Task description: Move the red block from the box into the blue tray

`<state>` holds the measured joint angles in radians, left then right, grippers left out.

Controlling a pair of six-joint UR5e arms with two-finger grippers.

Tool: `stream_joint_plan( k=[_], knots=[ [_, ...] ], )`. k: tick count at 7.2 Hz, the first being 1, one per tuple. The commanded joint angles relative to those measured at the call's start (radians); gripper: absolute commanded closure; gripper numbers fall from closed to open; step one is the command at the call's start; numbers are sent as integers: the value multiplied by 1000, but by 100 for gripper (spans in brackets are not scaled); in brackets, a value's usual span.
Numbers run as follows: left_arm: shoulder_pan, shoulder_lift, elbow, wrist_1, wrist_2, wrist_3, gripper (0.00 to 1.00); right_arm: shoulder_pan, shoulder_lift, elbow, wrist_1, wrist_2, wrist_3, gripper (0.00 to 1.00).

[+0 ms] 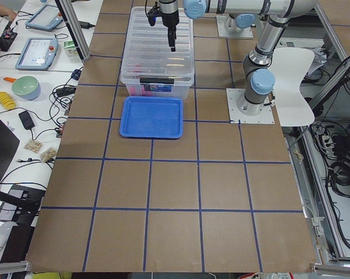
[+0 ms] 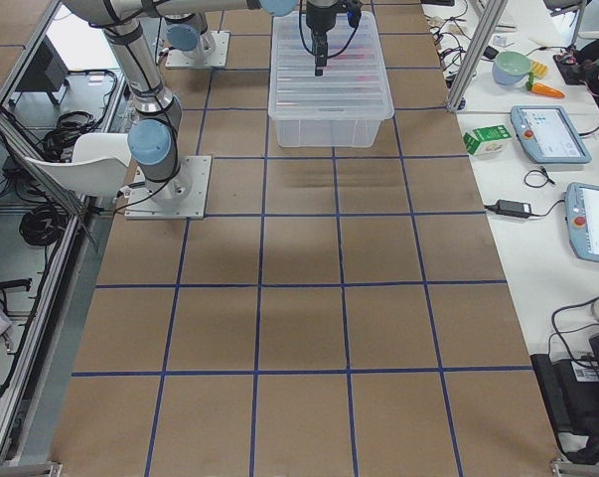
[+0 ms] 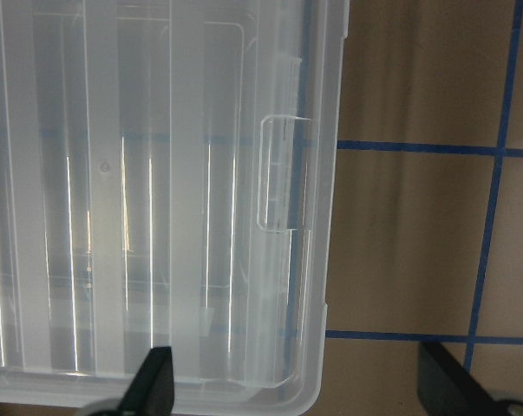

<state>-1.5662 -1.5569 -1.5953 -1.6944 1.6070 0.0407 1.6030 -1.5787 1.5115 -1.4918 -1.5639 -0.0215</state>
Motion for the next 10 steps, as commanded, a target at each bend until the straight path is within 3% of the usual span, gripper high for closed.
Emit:
stream_joint_plan(
  k=[1,5,6,9,10],
  knots=[
    [0,1,0,-1,2,1,0,0,0,4,-7,-4,0,0],
    [0,1,0,-4,2,2,0,-44,3,7,-10,-10,-11,0],
    [0,1,0,-4,2,1,0,-49,25,28,-56,-7,-32,0],
    [0,1,0,-4,2,1,0,-54,132,197,-402,-12,-70,0],
    [0,1,0,-2,-1,1,0,-58,152,229,-447,-12,-72,0]
  ],
)
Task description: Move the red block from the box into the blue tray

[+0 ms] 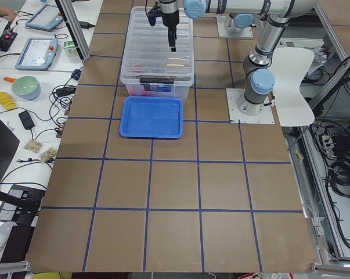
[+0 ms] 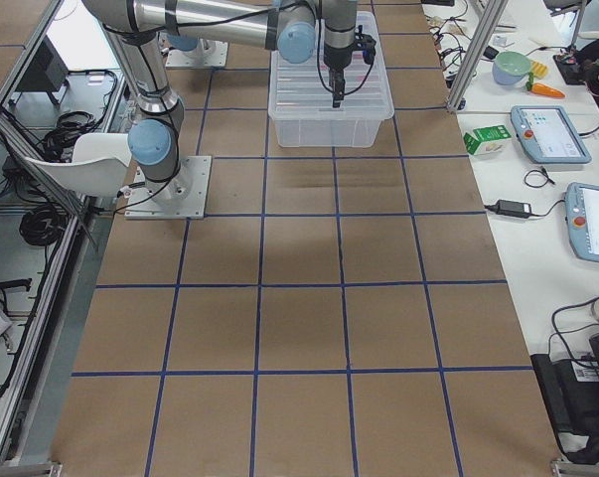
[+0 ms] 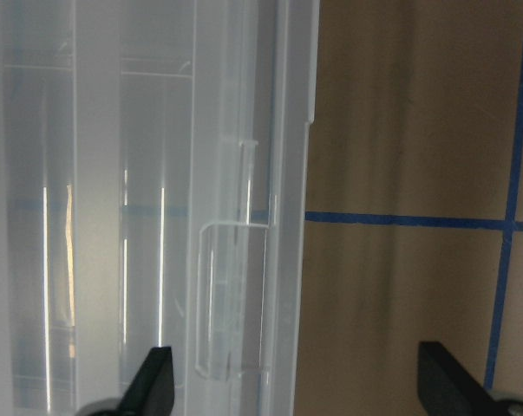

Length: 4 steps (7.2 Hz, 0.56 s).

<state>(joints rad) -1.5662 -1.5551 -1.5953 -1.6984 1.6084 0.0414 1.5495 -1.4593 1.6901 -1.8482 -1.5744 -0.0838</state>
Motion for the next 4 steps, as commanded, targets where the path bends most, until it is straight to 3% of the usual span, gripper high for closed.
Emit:
stream_joint_plan(
  k=[1,4],
  knots=[
    [0,0,0,-1,1,0,0,-8,52,63,-129,1,-10,0],
    [0,0,-2,-3,1,0,0,-23,76,57,-163,-2,-36,0]
  ],
)
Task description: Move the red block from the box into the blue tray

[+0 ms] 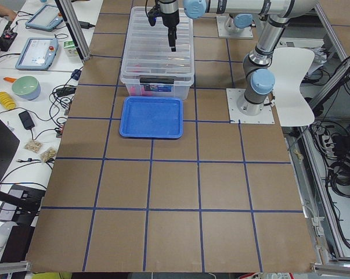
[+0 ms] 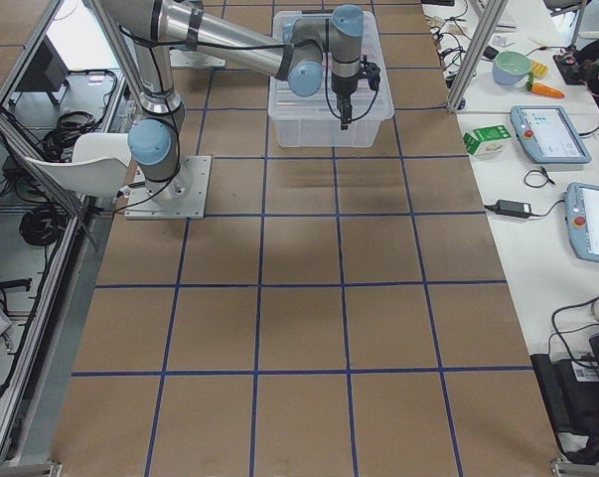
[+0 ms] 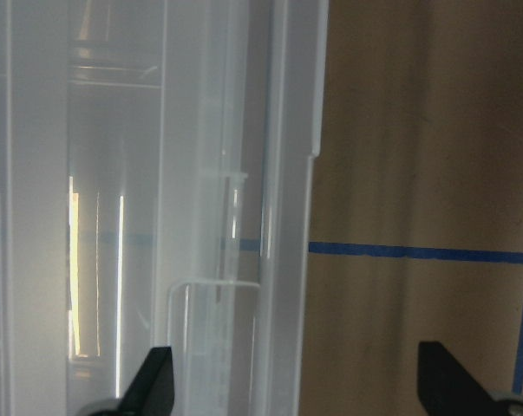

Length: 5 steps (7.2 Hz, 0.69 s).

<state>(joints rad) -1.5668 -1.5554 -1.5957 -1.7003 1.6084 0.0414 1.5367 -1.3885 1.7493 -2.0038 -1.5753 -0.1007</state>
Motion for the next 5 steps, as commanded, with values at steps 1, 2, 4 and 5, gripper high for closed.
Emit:
stream_joint_plan(
  k=[1,2,4,5],
  knots=[
    [-1,1,-1,-4,1,0,0,-33,5,4,-7,1,-24,0],
    [-1,0,-1,-2,1,0,0,-52,5,4,-3,0,-24,0],
    [2,2,-4,-2,-1,11,0,-76,3,4,-1,-6,-85,0],
    [1,2,-4,-1,1,9,0,-95,3,4,-3,-8,-132,0]
  ],
)
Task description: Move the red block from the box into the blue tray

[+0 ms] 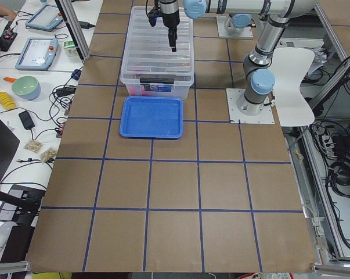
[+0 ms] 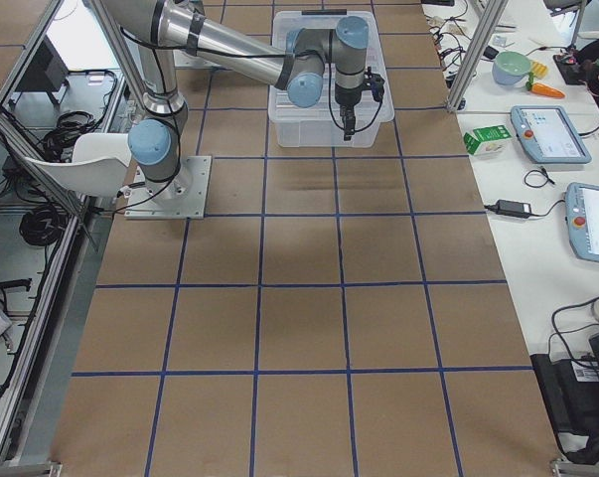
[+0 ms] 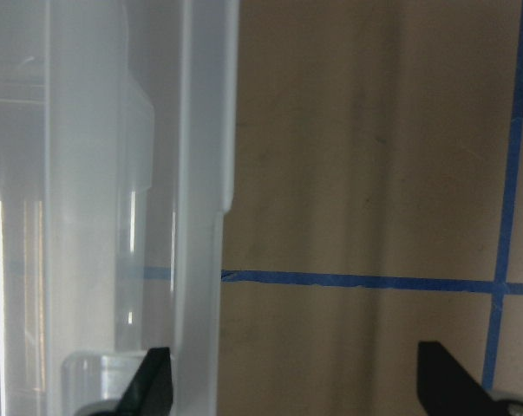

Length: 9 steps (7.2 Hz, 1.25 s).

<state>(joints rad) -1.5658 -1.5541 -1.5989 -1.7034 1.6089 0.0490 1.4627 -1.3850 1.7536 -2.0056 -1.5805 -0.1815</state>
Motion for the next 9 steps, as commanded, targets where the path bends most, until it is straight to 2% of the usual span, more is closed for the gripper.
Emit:
stream_joint_plan(
  k=[1,5,7,9],
  knots=[
    [0,3,-1,-2,2,2,0,-56,-2,0,2,-18,-90,0],
    [0,5,-1,1,0,3,0,-157,-12,-9,15,-29,-251,0],
    [0,5,-1,1,0,3,0,-176,-12,-9,15,-33,-266,0],
    [0,5,-1,2,-1,3,0,-234,-12,-13,15,-49,-388,0]
  ],
)
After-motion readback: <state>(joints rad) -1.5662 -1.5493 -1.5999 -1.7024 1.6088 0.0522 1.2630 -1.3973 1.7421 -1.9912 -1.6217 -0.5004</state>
